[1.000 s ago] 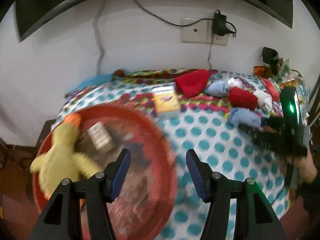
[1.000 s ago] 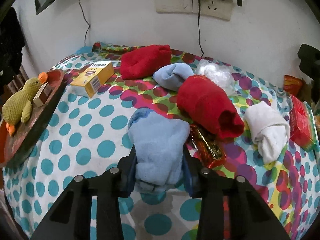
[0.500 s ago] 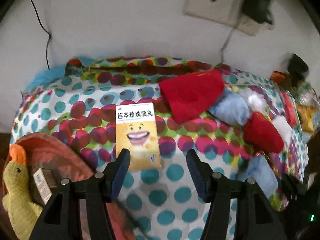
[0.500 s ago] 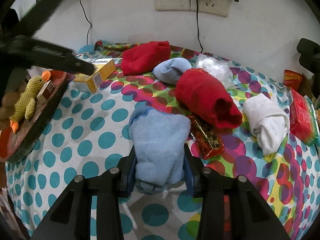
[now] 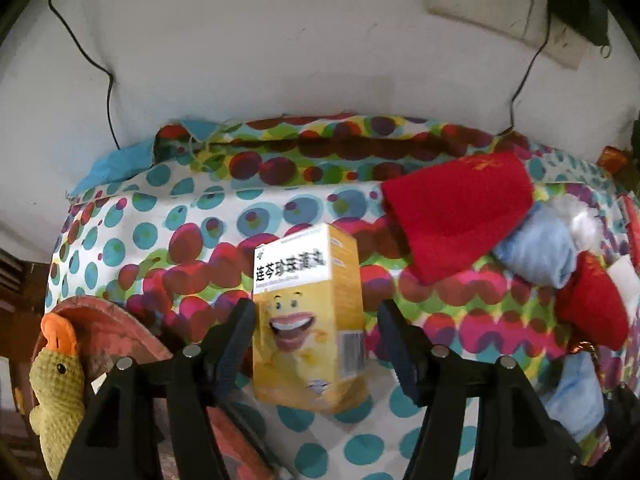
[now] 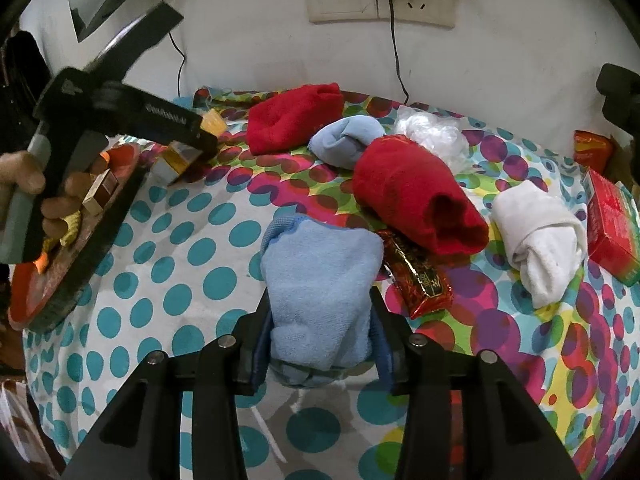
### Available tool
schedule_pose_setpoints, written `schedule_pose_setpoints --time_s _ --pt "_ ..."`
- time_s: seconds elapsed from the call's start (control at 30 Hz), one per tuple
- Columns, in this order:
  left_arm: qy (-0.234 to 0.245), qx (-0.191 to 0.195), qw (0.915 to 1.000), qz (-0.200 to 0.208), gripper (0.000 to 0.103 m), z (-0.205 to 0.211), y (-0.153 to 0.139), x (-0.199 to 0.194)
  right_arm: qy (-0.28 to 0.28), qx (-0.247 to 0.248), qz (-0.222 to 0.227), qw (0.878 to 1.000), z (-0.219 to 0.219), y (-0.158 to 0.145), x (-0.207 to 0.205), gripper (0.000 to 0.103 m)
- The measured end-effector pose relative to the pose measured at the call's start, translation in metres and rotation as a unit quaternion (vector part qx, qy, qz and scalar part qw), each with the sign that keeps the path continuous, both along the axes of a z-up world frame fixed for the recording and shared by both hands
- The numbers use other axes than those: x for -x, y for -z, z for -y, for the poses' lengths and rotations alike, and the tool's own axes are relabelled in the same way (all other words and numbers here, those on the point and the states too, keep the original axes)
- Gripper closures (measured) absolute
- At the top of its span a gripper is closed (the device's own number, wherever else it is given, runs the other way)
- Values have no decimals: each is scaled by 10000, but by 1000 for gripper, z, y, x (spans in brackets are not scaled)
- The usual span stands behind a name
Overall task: Organize objects
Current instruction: 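Lift the yellow medicine box with the left tool and carry it over the tray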
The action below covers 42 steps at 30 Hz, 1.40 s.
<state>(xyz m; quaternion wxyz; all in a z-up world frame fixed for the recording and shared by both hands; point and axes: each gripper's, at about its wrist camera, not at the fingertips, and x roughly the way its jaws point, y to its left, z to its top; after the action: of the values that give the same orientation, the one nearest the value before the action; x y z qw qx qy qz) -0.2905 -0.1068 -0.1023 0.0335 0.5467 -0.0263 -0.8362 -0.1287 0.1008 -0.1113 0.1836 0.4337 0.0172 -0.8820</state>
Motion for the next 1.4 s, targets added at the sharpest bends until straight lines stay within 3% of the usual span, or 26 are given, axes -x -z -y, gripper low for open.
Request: schedule_pose_setpoints --time_s 0.17,0.3,0.4,0.43,0.47,0.5,1.0,1.4 --pt "-278 -589 9975 266 38 15 15 6 -3 93 22 10000 -2 0 0 61" --pt "-191 -503 9984 -153 38 13 9 0 0 193 45 9998 -4 1 1 59" --pt "-204 -559 9979 -240 40 14 5 -3 -6 228 54 9997 -4 1 1 59" --pt "-193 -577 9978 -245 45 15 4 -4 -7 221 52 9997 -4 1 1 59" --pt "-225 -495 9982 -244 65 14 3 -5 -6 220 52 9997 -4 1 1 59" --pt "-249 -437 9984 -246 73 16 2 -6 -6 215 51 9998 -4 1 1 59" --pt "-57 -466 9984 -301 73 2 -4 -26 -1 182 41 9998 -3 2 0 59" --pt "130 -383 9983 -417 73 -12 -23 -66 21 97 18 9999 -1 0 0 61"
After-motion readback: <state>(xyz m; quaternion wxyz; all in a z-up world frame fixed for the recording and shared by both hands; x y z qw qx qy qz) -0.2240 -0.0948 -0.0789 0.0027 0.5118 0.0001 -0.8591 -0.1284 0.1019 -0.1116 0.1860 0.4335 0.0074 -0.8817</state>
